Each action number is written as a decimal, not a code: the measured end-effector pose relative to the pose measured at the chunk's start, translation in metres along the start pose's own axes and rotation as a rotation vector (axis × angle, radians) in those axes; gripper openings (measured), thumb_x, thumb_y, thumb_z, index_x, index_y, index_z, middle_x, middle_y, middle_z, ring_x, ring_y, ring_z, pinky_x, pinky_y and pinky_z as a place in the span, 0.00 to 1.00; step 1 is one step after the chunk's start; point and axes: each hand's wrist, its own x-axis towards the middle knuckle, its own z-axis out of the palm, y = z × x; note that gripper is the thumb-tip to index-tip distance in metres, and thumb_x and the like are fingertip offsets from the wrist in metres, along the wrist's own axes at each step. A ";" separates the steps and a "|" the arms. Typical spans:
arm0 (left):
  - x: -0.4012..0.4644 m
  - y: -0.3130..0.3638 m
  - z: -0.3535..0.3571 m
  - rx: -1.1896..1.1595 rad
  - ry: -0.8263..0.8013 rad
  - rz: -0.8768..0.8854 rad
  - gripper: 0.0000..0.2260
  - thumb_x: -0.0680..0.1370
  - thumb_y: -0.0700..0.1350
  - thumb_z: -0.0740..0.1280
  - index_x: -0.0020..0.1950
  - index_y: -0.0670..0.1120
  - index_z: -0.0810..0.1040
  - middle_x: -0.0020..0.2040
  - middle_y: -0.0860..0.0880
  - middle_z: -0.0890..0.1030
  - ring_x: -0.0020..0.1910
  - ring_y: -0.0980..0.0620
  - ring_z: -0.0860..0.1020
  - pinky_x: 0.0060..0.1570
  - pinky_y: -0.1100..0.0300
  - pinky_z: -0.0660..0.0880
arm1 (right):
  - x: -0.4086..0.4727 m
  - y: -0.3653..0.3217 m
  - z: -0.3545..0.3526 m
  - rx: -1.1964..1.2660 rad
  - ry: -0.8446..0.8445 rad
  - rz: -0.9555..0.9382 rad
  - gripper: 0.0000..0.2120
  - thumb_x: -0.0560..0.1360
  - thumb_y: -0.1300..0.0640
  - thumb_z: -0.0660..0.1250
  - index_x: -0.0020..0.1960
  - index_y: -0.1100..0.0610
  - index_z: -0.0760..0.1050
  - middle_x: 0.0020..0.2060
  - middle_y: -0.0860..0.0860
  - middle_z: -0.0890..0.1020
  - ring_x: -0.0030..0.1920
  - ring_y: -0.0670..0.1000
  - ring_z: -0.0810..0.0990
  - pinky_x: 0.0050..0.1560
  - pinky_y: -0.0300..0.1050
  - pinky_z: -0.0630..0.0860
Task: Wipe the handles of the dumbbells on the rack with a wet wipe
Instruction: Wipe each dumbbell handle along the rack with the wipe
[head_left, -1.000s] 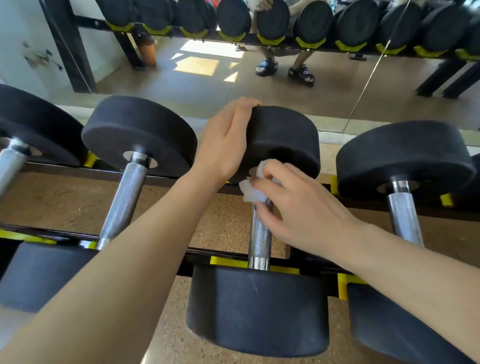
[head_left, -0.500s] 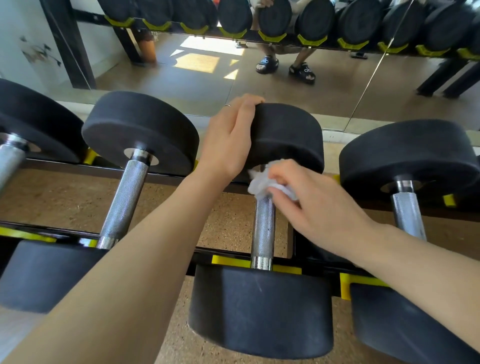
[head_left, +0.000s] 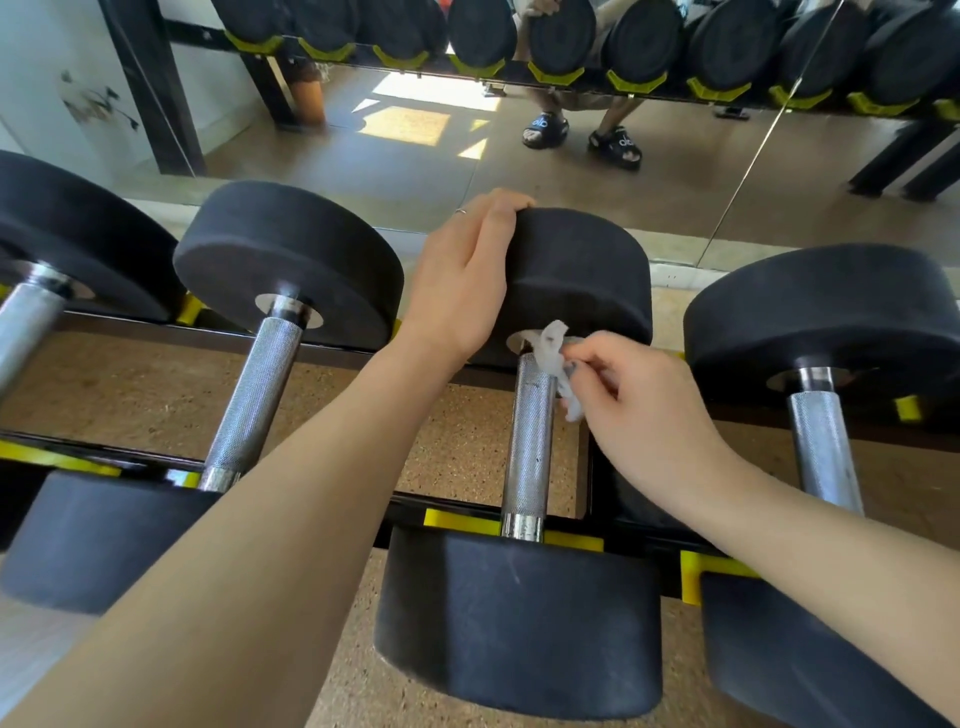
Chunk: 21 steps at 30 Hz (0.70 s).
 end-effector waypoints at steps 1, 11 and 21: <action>0.000 0.001 0.000 0.004 0.002 0.000 0.19 0.85 0.49 0.50 0.57 0.51 0.80 0.53 0.53 0.81 0.54 0.60 0.76 0.57 0.61 0.71 | 0.002 0.004 0.002 0.055 -0.013 0.066 0.09 0.80 0.60 0.61 0.47 0.52 0.79 0.38 0.43 0.81 0.42 0.43 0.80 0.41 0.39 0.76; -0.001 0.003 0.002 0.016 0.041 -0.002 0.19 0.83 0.50 0.50 0.53 0.48 0.80 0.50 0.49 0.81 0.52 0.54 0.77 0.57 0.52 0.73 | 0.018 0.003 0.007 1.392 -0.434 0.871 0.20 0.78 0.63 0.52 0.67 0.65 0.71 0.57 0.63 0.82 0.61 0.61 0.80 0.69 0.54 0.70; -0.001 0.004 0.002 0.010 0.040 -0.022 0.18 0.83 0.49 0.50 0.51 0.49 0.80 0.48 0.48 0.81 0.50 0.54 0.77 0.54 0.53 0.72 | 0.012 -0.002 -0.005 0.917 -0.289 0.606 0.14 0.80 0.54 0.62 0.54 0.65 0.80 0.49 0.62 0.85 0.55 0.60 0.83 0.61 0.55 0.78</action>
